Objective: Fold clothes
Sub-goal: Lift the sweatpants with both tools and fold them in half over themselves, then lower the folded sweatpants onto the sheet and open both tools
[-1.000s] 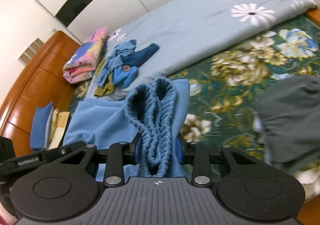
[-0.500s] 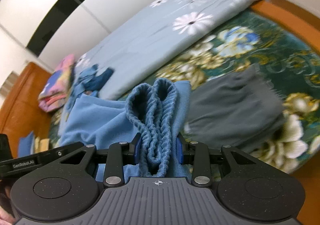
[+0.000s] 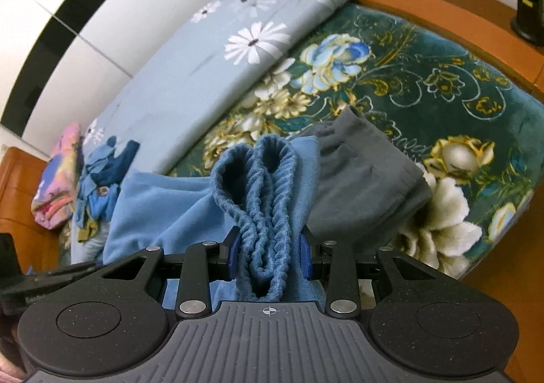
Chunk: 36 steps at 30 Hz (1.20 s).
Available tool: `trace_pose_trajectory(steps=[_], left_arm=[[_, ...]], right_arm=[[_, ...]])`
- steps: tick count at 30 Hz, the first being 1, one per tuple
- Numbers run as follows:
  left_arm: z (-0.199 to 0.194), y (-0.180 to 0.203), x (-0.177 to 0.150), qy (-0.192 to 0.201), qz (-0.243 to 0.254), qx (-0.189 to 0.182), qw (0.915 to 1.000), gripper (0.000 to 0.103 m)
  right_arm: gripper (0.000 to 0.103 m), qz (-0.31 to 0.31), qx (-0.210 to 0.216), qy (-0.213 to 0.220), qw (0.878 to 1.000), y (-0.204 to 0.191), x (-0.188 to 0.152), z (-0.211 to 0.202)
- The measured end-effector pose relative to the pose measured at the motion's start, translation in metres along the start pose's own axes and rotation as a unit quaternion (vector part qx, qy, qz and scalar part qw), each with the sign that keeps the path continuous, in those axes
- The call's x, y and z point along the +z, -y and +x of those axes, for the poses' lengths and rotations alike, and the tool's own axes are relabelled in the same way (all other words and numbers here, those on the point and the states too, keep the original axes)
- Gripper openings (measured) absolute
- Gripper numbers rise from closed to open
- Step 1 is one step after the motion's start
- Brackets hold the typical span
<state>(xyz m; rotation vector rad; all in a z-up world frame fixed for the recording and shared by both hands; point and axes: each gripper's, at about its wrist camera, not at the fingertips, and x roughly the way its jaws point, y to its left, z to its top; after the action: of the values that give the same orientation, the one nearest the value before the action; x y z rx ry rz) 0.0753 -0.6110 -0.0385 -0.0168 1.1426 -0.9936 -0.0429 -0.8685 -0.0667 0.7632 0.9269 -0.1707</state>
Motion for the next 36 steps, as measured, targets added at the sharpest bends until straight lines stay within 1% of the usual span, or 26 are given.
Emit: trace_pose_trajectory(steps=[4,6,10,14,16,20,22,23,24,27,32,34,35,36], left_arm=[[0.031,0.002,0.015,0.007,-0.036,0.026,0.999,0.033],[0.044,0.008,0.022,0.01,-0.057,0.043,0.9974,0.033],[0.072,0.023,0.029,0.019,-0.08,0.079,0.9935,0.033],[0.099,0.036,0.028,0.031,-0.09,0.114,0.989,0.034],[0.113,0.036,0.023,0.029,-0.095,0.132,0.9863,0.036],[0.135,0.022,0.011,0.013,-0.143,0.161,0.9764,0.037],[0.14,0.017,0.005,0.012,-0.156,0.173,0.9725,0.039],[0.141,0.014,0.002,0.013,-0.163,0.177,0.9706,0.042],[0.142,0.011,0.0,0.015,-0.171,0.179,0.9687,0.046],[0.147,0.001,-0.005,0.013,-0.19,0.182,0.9645,0.051],[0.153,0.004,-0.004,-0.002,-0.177,0.198,0.964,0.054],[0.15,0.006,-0.002,-0.003,-0.177,0.196,0.9646,0.053],[0.147,0.008,-0.001,-0.002,-0.176,0.193,0.9653,0.049],[0.142,0.011,0.0,-0.001,-0.174,0.191,0.9662,0.049]], right_arm=[[0.03,-0.038,0.008,-0.033,0.999,0.015,0.037,0.024],[0.03,-0.063,0.013,-0.056,0.996,0.026,0.061,0.035],[0.03,-0.126,0.025,-0.095,0.987,0.038,0.1,0.055],[0.03,-0.17,0.033,-0.123,0.977,0.05,0.12,0.07],[0.03,-0.175,0.037,-0.141,0.974,0.06,0.124,0.081],[0.031,-0.175,0.038,-0.177,0.968,0.078,0.124,0.101],[0.032,-0.18,0.034,-0.186,0.965,0.085,0.122,0.106],[0.033,-0.18,0.033,-0.188,0.965,0.09,0.122,0.107],[0.034,-0.177,0.031,-0.189,0.965,0.094,0.122,0.109],[0.036,-0.169,0.025,-0.193,0.966,0.104,0.121,0.114],[0.039,-0.17,0.009,-0.197,0.966,0.105,0.117,0.121],[0.04,-0.167,0.005,-0.196,0.966,0.103,0.116,0.12],[0.04,-0.168,0.005,-0.195,0.966,0.102,0.117,0.118],[0.04,-0.17,0.005,-0.193,0.966,0.101,0.118,0.115]])
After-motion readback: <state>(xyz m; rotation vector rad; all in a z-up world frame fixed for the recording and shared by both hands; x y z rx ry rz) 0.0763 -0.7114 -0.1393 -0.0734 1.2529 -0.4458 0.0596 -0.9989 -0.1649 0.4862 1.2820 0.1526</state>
